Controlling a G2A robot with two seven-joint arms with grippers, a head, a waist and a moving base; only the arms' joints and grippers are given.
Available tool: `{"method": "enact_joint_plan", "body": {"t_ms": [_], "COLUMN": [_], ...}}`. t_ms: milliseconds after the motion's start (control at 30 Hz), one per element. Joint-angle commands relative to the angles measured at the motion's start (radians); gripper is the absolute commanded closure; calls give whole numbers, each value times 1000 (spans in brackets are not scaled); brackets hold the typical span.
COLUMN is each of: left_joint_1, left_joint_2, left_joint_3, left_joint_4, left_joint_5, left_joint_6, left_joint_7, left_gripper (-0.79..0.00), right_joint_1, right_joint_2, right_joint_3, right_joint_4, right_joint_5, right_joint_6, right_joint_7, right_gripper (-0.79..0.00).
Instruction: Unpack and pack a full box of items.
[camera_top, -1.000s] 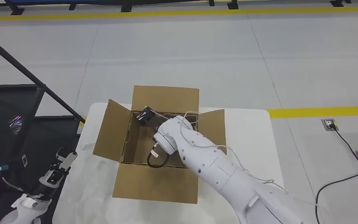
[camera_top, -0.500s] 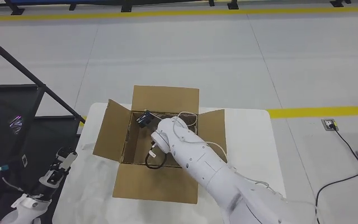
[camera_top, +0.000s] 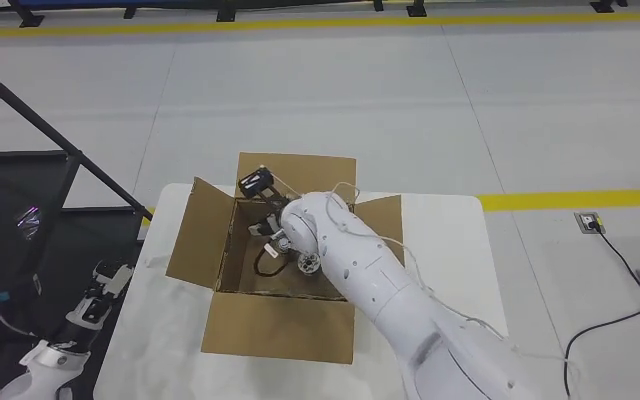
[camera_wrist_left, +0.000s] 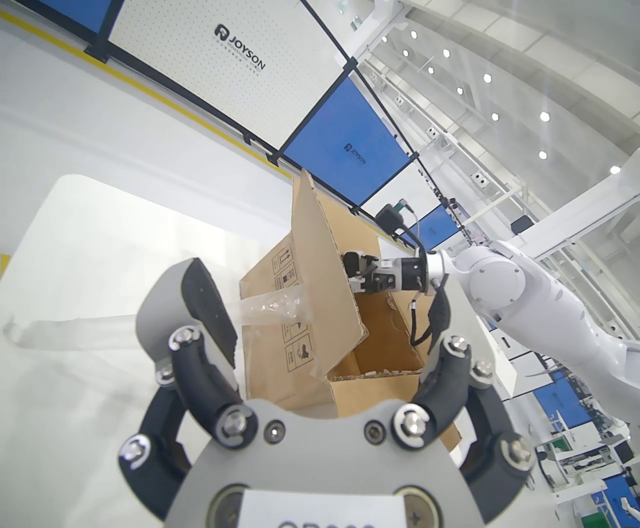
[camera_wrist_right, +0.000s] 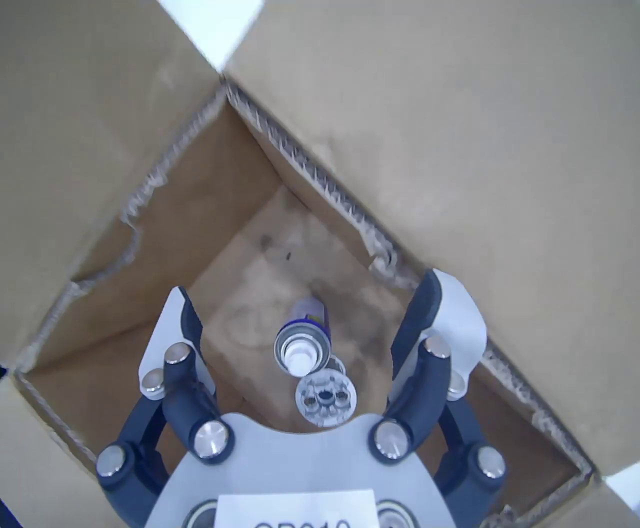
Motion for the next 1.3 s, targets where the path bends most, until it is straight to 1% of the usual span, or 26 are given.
{"method": "enact_joint_plan", "body": {"t_ms": [0,133,200,267,300,333,367,400,800,933,1067,1167,1267], "left_joint_1": [5,12,10,6,5,2,1,1,3,2,-8,-26,-50], "left_joint_2": [-2,-4,-5,-6,-7,-7,-8,-9,-12,-13,-14,-15,-16], "left_joint_3": [12,37,49,68,73,82,87,97,134,149,180,213,250], "left_joint_4": [-22,-67,-87,-104,-108,-117,-122,-129,-167,-178,-183,-184,-182], "left_joint_5": [15,49,78,104,111,126,135,147,209,233,254,272,296], "left_joint_6": [-1,-4,6,14,16,19,21,24,43,50,57,66,75], "left_joint_7": [5,-1,2,5,6,7,9,11,24,19,2,-20,-41], "left_gripper": [-785,-785,-785,-785,-785,-785,-785,-785,-785,-785,-785,-785,-785], "right_joint_1": [-8,-49,-85,-136,-157,-202,-227,-282,-293,-320,-383,-478,-613], "right_joint_2": [28,85,118,155,168,194,208,234,235,256,299,344,392], "right_joint_3": [27,69,93,126,138,167,184,220,222,283,388,506,648], "right_joint_4": [-10,-82,-155,-256,-297,-390,-441,-550,-556,-576,-650,-765,-920], "right_joint_5": [4,-23,-46,-74,-86,-112,-123,-146,-144,-106,-86,-61,7], "right_joint_6": [-72,-159,-190,-191,-186,-172,-159,-133,-138,-246,-368,-479,-608], "right_joint_7": [-74,-178,-203,-212,-205,-174,-149,-89,-94,-131,-152,-134,-82], "right_gripper": [-785,-773,-785,-785,-785,-785,-785,-785,-785,-785,-785,-785,-785]}}
